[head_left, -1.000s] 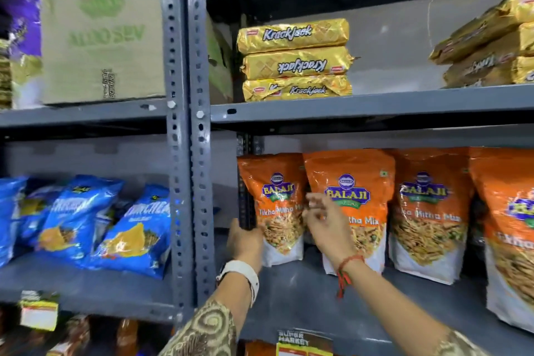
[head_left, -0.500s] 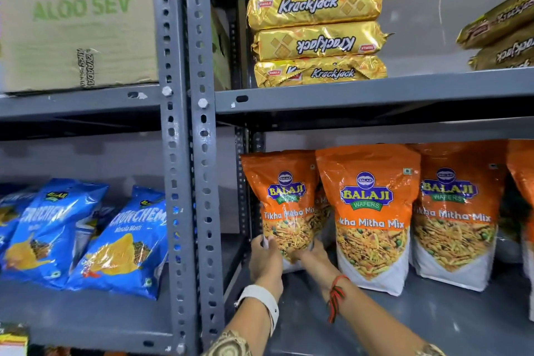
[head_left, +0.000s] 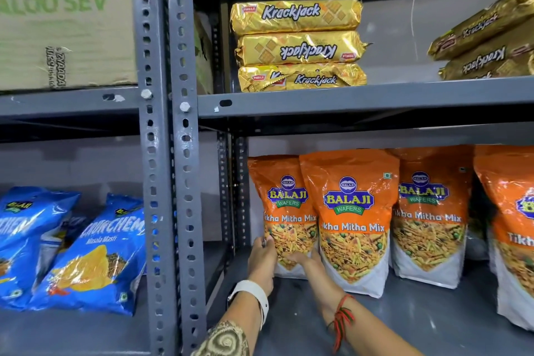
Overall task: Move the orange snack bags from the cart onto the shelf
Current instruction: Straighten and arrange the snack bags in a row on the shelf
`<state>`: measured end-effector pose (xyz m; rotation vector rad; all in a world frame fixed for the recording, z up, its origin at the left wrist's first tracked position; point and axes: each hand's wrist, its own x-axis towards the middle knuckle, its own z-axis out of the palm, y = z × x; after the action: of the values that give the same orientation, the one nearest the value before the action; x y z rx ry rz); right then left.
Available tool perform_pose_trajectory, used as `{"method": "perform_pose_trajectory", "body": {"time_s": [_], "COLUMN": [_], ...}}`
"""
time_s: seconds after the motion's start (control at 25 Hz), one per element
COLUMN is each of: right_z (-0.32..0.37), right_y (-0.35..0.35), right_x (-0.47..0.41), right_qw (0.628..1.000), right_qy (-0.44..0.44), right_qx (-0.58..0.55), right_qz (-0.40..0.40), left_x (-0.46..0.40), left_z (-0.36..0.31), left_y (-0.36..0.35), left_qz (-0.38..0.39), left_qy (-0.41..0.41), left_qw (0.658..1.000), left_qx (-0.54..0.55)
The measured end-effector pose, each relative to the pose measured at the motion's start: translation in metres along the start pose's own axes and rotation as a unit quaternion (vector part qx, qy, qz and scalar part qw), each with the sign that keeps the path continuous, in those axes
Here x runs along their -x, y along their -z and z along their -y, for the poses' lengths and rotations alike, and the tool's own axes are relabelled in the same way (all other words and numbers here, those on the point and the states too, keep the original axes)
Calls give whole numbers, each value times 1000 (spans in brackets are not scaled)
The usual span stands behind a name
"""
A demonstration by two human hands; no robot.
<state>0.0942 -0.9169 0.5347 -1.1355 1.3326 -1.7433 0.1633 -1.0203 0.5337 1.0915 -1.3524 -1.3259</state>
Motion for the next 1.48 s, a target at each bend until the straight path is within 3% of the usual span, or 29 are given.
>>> {"method": "perform_pose_trajectory", "body": {"time_s": [0.24,0.36,0.48,0.56,0.64,0.72,0.8,0.88,1.12,1.36,1.48], "right_z": [2,13,38,48,47,36,24,13,9,33,50], "right_y": [5,16,49,82,116,144,160,171,180,171,140], "right_x": [8,18,27,26,21,15,10,6,12,30,45], "right_qw": [998,987,935,906,901,932,956,952,976,961,971], "right_qy": [10,112,256,278,244,167,71,16,25,51,52], "right_qx": [33,94,128,146,186,210,258,303,214,272,233], "right_qz": [49,-71,-207,-282,-307,-242,-122,-32,-28,-16,-3], "left_x": [-9,5,44,63,72,73,74,76,91,126,140], "left_z": [4,2,-17,-25,-24,-16,-11,-9,-9,-21,-35], "left_y": [-8,-8,-13,-23,-40,-51,-59,-66,-72,-54,-26], "left_qz": [2,-62,-201,-136,1,73,76,64,21,-5,-33], "left_qy": [-5,-54,-204,-276,-258,-221,-204,-198,-208,-230,-230], "left_qw": [1000,995,956,947,956,954,957,961,962,958,955], "left_qx": [13,-47,-68,-90,-141,-189,-190,-180,-174,-172,-185]}}
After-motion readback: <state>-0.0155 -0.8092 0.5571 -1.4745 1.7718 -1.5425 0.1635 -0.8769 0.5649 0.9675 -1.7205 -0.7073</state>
